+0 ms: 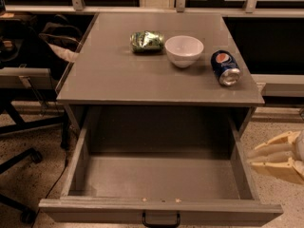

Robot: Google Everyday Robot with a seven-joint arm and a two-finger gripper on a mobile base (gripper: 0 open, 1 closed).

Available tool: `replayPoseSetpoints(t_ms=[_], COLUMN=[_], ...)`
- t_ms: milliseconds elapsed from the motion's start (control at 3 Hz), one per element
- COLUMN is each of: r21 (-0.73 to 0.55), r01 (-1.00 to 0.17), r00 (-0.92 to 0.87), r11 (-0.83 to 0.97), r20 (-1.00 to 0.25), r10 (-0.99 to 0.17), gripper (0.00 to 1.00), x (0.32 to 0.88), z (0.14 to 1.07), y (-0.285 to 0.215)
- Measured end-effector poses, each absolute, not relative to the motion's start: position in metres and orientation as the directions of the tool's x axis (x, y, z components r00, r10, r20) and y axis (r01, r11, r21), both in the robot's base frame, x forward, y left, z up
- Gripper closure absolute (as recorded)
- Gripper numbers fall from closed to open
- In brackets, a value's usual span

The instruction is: Close top drawer

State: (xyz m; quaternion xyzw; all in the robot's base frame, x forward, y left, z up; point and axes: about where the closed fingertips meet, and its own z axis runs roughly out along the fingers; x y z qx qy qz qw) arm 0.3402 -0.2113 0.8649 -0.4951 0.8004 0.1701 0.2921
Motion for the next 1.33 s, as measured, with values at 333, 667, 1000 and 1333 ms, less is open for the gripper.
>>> replayPoseSetpoints(t_ms=[333,667,1000,1333], r21=[-0.023,-0.014,0.019,0.041], r01=[-0.904,-0.905,-0.901,-0.899], r00=[-0.315,-0.320,-0.343,-0.358], r11=[0.427,0.426,0.433,0.437], r20=[-0.638,-0.637,-0.644,-0.644], r10=[-0.702,-0.701,-0.684,-0.676], gripper=[0.94,1.00,1.00,1.00], x=[0.329,0.314,0.298,0.289], z=[0.866,0.859,0.844,0.831], y=[-0.207,-0.207,-0.206,-0.207])
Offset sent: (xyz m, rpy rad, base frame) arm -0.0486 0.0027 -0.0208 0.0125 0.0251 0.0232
